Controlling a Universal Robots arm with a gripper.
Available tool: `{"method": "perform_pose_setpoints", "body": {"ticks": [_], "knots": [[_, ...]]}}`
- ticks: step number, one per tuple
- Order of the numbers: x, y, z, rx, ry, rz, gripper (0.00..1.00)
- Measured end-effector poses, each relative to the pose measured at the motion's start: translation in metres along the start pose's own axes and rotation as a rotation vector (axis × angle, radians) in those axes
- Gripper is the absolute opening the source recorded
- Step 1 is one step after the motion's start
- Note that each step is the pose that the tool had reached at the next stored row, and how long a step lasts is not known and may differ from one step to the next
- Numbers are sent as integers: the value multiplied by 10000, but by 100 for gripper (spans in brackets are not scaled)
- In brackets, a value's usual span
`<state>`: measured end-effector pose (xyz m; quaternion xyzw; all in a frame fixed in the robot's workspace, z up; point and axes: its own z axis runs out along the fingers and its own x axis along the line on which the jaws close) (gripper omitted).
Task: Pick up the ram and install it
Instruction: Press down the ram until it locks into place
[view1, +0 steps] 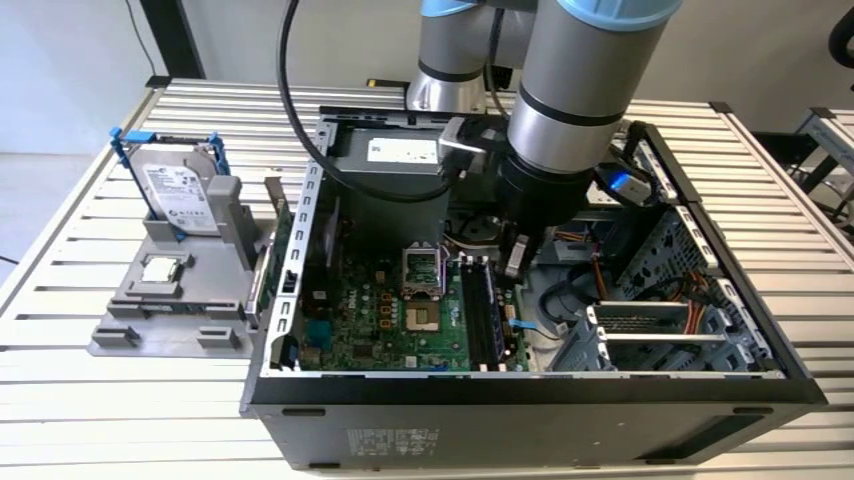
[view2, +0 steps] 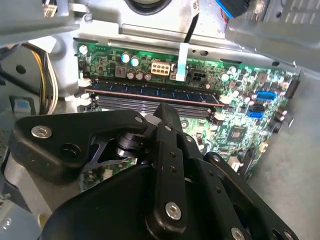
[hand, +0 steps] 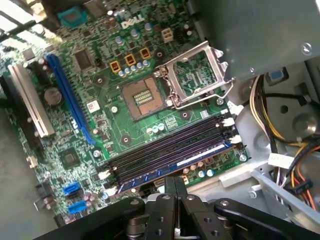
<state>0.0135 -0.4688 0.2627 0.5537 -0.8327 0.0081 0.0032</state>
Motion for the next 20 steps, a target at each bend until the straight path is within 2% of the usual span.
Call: {"method": "perform_pose_setpoints", "body": {"ticks": [8,14,20], "knots": [[-1,1,-1,20,-11,-1349,0],[-6,5,0,28,-20,-1980,0],[-11,8,1,42,-29,-2967,0]]}}
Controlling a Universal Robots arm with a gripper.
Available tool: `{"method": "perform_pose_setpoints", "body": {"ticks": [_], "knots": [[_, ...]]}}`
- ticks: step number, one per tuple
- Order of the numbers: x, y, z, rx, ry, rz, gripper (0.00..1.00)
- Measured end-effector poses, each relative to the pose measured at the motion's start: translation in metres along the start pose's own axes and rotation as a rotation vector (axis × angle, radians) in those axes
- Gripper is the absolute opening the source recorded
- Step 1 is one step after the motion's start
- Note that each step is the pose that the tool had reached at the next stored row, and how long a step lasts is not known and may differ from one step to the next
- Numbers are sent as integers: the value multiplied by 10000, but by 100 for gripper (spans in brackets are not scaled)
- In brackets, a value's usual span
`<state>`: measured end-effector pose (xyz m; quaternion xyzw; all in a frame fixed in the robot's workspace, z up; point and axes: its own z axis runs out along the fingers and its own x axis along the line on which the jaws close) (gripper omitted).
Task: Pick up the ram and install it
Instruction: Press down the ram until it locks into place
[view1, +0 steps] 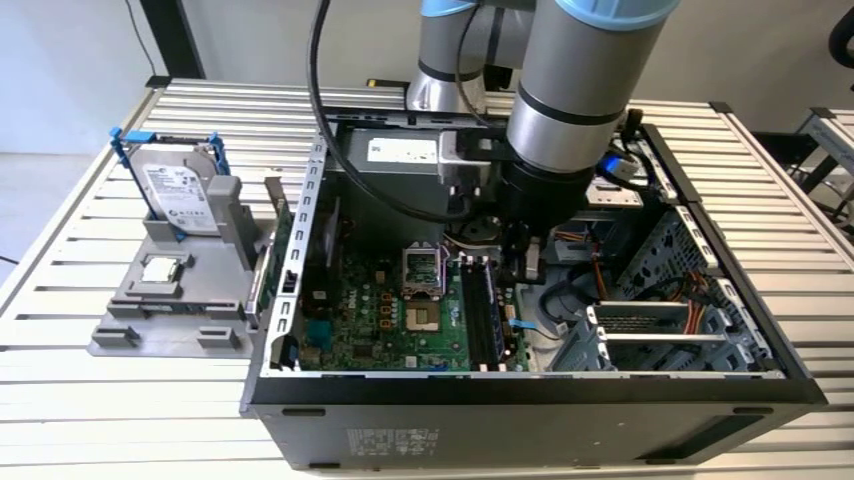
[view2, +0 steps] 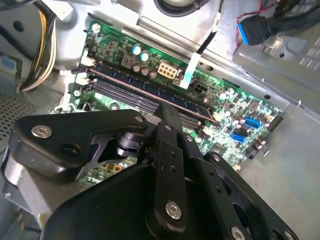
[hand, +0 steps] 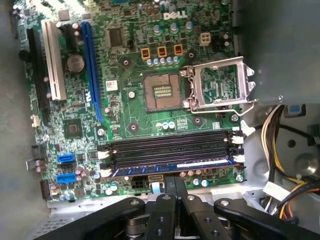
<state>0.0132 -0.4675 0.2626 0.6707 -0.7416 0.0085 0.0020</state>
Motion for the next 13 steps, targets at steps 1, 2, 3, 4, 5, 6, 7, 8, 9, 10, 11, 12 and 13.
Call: {"method": "perform_pose_setpoints", "body": {"ticks": [1,2,3,4,5,6,7,8,9,10,11,12,13], "knots": [[-1,0,0,2,-1,-167,0],[-3,0,1,5,-3,-342,0],[-4,0,1,7,-5,-520,0],[-6,1,2,10,-8,-686,0],[-8,1,3,12,-9,-834,0],[-8,1,3,13,-9,-958,0],[-9,1,4,16,-10,-1109,0],[-10,2,5,18,-12,-1242,0],[-11,2,7,20,-15,-1381,0],[-13,3,10,22,-16,-1514,0],[-13,3,14,24,-16,-1667,0],[-14,3,18,27,-17,-1812,0],[-15,4,23,30,-20,-1945,0]]}}
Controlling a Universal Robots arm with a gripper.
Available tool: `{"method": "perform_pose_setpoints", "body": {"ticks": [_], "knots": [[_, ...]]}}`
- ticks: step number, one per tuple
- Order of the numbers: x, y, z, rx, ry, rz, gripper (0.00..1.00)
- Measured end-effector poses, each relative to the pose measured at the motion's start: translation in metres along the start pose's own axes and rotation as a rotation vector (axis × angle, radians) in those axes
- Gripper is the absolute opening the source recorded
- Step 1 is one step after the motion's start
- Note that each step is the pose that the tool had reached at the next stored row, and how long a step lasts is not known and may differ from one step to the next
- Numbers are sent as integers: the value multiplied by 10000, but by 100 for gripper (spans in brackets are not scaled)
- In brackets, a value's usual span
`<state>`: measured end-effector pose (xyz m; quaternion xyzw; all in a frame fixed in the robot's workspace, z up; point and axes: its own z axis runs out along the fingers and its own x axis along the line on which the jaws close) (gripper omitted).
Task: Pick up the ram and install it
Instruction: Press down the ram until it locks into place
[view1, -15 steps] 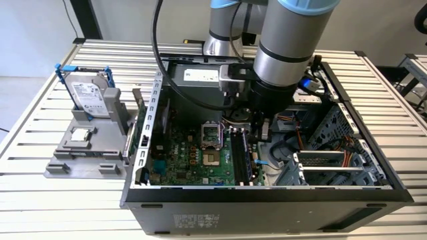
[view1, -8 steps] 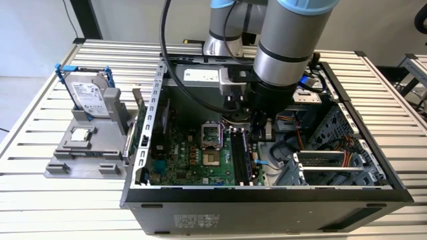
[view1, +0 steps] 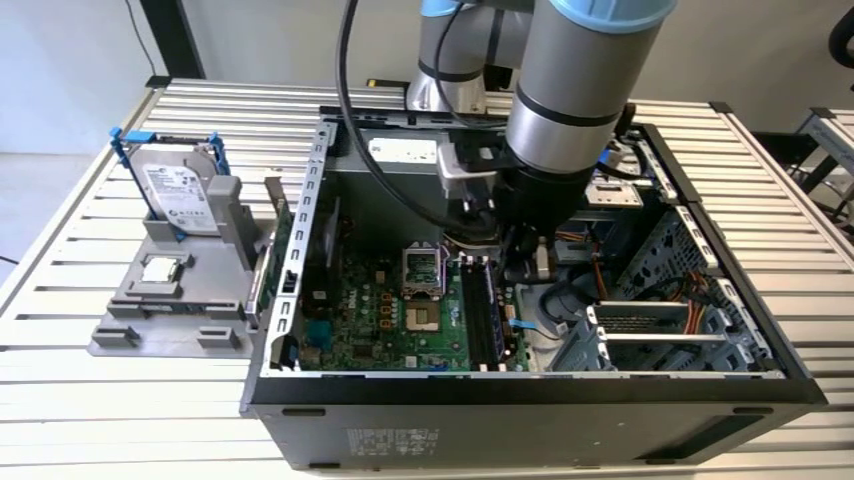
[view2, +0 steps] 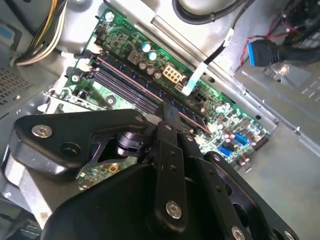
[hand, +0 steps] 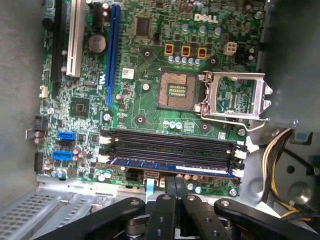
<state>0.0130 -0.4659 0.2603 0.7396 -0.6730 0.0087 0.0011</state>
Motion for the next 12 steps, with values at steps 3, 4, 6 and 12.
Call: {"method": "perform_pose_setpoints", "body": {"ticks": [3,4,6,12], "knots": [[-5,5,30,3,-3,-155,0],[-6,6,43,4,-6,-164,0],[-12,7,63,3,-14,-164,0],[-22,14,98,-37,-78,-164,0]]}}
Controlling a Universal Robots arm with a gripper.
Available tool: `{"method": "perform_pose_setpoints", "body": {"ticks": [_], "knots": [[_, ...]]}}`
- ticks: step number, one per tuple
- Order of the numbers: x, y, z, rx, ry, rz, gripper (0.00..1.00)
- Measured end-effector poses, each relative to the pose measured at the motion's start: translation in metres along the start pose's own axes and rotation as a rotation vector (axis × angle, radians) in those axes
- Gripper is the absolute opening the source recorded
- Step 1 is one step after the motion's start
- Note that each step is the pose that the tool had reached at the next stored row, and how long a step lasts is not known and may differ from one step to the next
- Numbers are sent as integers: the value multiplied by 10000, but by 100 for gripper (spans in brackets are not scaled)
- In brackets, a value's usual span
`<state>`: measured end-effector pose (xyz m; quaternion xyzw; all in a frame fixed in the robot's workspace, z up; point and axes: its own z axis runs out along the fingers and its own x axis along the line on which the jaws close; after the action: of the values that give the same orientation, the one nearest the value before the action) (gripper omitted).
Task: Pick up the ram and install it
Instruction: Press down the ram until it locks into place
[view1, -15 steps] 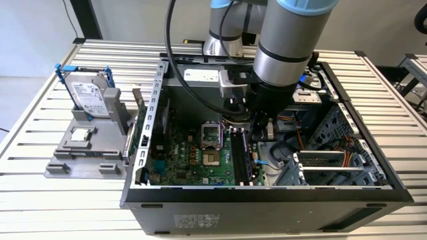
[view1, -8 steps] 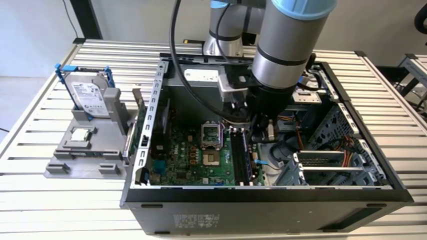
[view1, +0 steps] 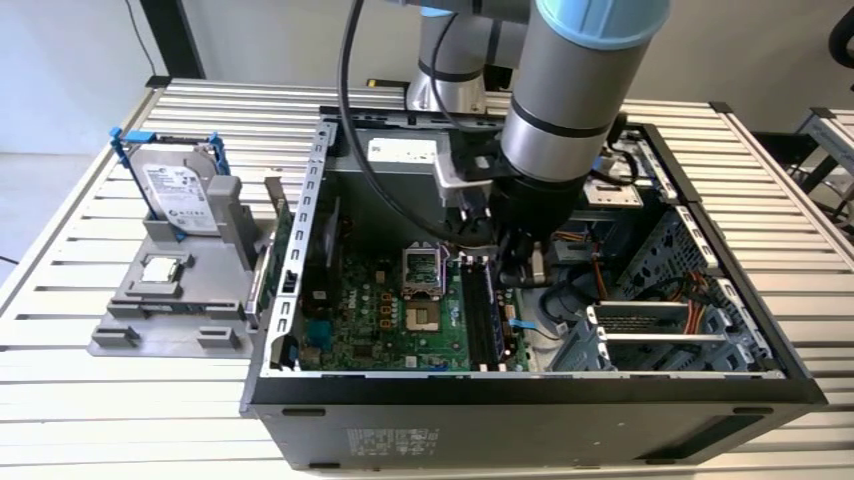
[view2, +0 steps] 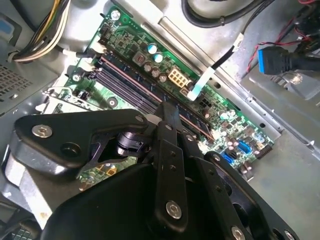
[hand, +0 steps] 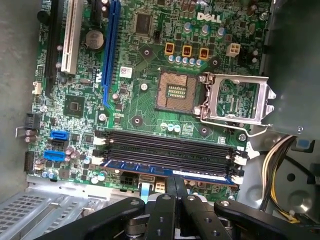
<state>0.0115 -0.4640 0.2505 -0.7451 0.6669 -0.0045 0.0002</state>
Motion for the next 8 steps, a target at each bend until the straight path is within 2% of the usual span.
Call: {"method": "perform_pose_setpoints", "body": {"ticks": [3,6,8], "knots": [[-1,0,27,-16,-13,0,0],[-1,1,61,-70,-18,0,0],[-1,1,98,-71,-21,14,0]]}}
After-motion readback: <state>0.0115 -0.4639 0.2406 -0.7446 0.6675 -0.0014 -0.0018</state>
